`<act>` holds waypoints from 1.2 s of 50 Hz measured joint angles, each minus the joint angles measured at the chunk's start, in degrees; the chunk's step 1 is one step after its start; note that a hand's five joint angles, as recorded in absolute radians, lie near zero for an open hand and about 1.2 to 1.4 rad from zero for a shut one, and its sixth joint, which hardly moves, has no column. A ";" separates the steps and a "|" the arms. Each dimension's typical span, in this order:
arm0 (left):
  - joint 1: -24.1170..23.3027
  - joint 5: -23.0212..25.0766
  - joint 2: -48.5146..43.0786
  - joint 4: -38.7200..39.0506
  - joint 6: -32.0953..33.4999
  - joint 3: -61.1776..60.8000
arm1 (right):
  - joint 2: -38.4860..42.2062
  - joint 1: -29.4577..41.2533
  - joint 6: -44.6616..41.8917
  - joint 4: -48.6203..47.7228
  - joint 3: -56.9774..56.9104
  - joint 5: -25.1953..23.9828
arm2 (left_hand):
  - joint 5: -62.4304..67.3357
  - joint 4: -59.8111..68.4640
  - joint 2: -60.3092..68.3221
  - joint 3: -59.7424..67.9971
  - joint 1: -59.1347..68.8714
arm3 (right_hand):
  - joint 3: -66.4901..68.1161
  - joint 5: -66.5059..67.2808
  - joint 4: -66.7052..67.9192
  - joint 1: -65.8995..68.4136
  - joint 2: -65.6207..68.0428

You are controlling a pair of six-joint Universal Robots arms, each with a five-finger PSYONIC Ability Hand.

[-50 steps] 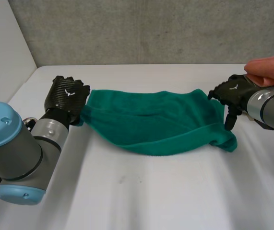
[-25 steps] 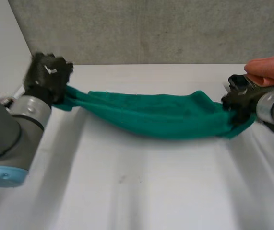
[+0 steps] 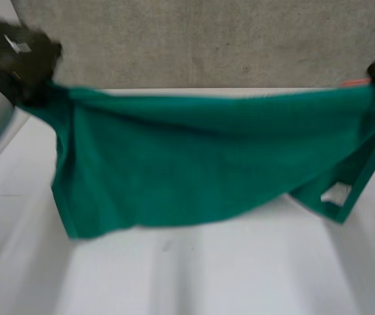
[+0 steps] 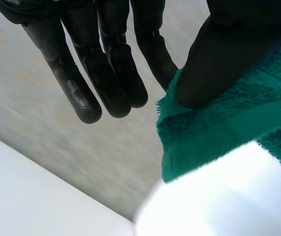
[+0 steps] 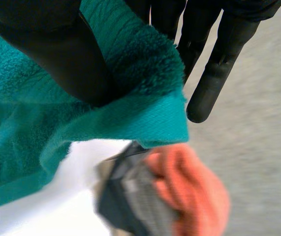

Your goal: Fold the laundry.

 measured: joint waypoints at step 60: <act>0.24 1.84 -23.92 33.49 1.04 -11.52 | 29.87 8.69 16.68 -27.87 7.87 7.18 | 0.84 0.01 0.00 0.05 0.00 | -32.96 -32.58 -34.00 -27.30 -31.61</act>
